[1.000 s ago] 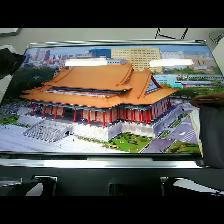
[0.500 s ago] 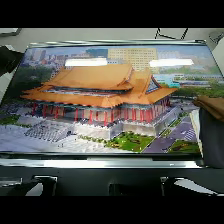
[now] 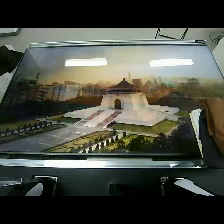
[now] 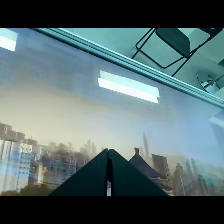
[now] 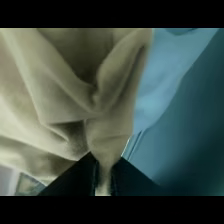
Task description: Fold the clothes and pants, and hang the long-sleeved shirts on hangers.
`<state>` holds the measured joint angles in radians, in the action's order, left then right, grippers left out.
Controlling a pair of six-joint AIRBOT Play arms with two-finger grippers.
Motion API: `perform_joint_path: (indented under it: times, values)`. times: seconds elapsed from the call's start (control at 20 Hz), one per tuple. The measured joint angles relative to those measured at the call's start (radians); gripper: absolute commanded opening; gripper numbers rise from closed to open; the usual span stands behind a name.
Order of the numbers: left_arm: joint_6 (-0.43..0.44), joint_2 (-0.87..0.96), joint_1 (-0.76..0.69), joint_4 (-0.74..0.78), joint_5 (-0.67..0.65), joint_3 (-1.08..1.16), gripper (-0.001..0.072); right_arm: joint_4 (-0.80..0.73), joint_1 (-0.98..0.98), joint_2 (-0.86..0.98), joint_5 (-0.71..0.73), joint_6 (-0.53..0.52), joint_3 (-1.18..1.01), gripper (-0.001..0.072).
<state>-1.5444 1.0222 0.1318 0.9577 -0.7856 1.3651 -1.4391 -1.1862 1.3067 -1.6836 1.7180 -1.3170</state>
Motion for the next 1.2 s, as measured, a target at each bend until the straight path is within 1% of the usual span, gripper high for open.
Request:
perform_joint_path:
  times: [0.15,0.3,0.35,0.4,0.45,0.6,0.65,0.75,0.8,0.85,0.95,1.0,1.05,1.1,1.15,1.2]
  values:
    - [0.000,0.000,0.000,0.000,0.000,0.000,0.0024,-0.024,0.000,-0.003,0.075,-0.005,0.087,0.0044]
    - [0.000,0.000,-0.001,0.000,0.001,0.000,0.0024,-0.046,0.000,-0.003,0.111,-0.005,0.133,0.0052]
    - [0.000,0.000,-0.002,0.000,0.001,0.000,0.0024,-0.053,0.000,-0.003,0.112,-0.005,0.142,0.0207]
    - [0.000,0.000,-0.003,0.000,0.001,0.000,0.0024,-0.062,0.000,-0.003,0.111,-0.005,0.147,0.0514]
    - [0.000,0.001,-0.006,0.000,0.001,0.000,0.0024,-0.073,0.000,-0.003,0.107,-0.006,0.151,0.0635]
    - [0.001,0.003,-0.009,0.000,0.000,0.004,0.0020,-0.054,0.000,-0.003,0.103,-0.045,0.110,0.0631]
    - [0.008,0.005,-0.011,0.001,0.001,0.011,0.0019,-0.024,0.003,-0.003,0.106,-0.067,0.061,0.0614]
    - [0.020,0.017,-0.023,0.040,0.000,0.048,0.0018,0.053,0.044,-0.003,0.167,-0.106,-0.078,0.0606]
    - [0.015,0.034,-0.034,0.103,-0.008,0.080,0.0018,0.084,0.087,-0.003,0.211,-0.127,-0.156,0.0606]
    - [-0.013,0.056,-0.047,0.187,-0.035,0.114,0.0020,0.110,0.152,-0.003,0.268,-0.150,-0.237,0.0606]
    - [-0.075,0.121,-0.077,0.392,-0.132,0.182,0.0028,0.140,0.320,-0.003,0.366,-0.171,-0.356,0.0607]
    - [-0.096,0.155,-0.090,0.475,-0.192,0.204,0.0186,0.144,0.411,0.000,0.399,-0.164,-0.393,0.0614]
    - [-0.114,0.193,-0.099,0.543,-0.261,0.219,0.0584,0.144,0.509,0.010,0.420,-0.134,-0.421,0.0618]
    - [-0.129,0.231,-0.106,0.585,-0.340,0.227,0.0712,0.143,0.601,0.030,0.423,-0.095,-0.440,0.0623]
    - [-0.143,0.265,-0.111,0.600,-0.411,0.227,0.0715,0.146,0.677,0.054,0.410,-0.057,-0.453,0.0639]
    - [-0.144,0.300,-0.115,0.608,-0.491,0.217,0.0715,0.156,0.749,0.085,0.382,-0.019,-0.463,0.0640]
